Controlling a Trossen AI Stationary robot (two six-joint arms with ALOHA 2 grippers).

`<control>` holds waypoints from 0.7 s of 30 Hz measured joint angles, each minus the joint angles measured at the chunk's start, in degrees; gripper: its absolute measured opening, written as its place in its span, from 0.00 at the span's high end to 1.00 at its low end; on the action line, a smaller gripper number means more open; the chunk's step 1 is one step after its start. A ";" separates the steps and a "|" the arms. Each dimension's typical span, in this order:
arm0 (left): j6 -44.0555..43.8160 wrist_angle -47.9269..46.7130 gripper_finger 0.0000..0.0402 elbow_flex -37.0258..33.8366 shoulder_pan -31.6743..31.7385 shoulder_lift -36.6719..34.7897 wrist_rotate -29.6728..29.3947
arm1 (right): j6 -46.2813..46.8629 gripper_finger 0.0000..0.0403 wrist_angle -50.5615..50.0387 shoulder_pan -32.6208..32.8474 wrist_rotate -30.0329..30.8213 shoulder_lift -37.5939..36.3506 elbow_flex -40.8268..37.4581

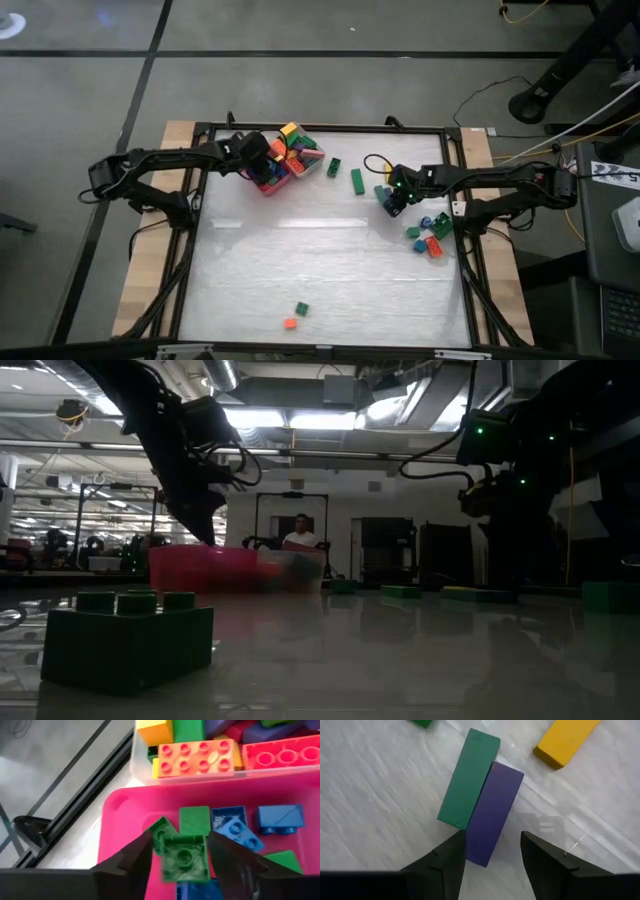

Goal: Sort blocks by size
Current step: Put the small green game piece into the pink bin, then put the big purple block into the white bin

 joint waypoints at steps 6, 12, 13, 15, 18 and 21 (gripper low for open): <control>-0.65 -0.28 0.43 0.00 0.00 -0.02 -0.45 | 1.54 0.53 0.03 5.37 4.26 0.99 0.00; -1.55 -0.27 0.41 0.00 -0.04 -0.02 -0.45 | 4.10 0.53 0.04 8.51 8.71 3.36 0.00; -2.10 -0.27 0.41 0.00 -0.04 -0.02 -0.45 | 4.21 0.53 0.04 8.53 8.67 3.78 0.00; -3.34 -0.27 0.41 0.00 -0.04 -0.02 -0.45 | 4.23 0.53 0.07 8.45 8.73 4.74 0.00; -4.22 -0.27 0.41 0.00 -0.04 -0.02 -0.47 | 4.23 0.53 0.19 8.33 8.75 6.47 0.00; -4.20 -0.26 0.41 0.00 -0.04 -0.02 -0.47 | 4.23 0.53 0.76 8.33 8.95 8.01 0.14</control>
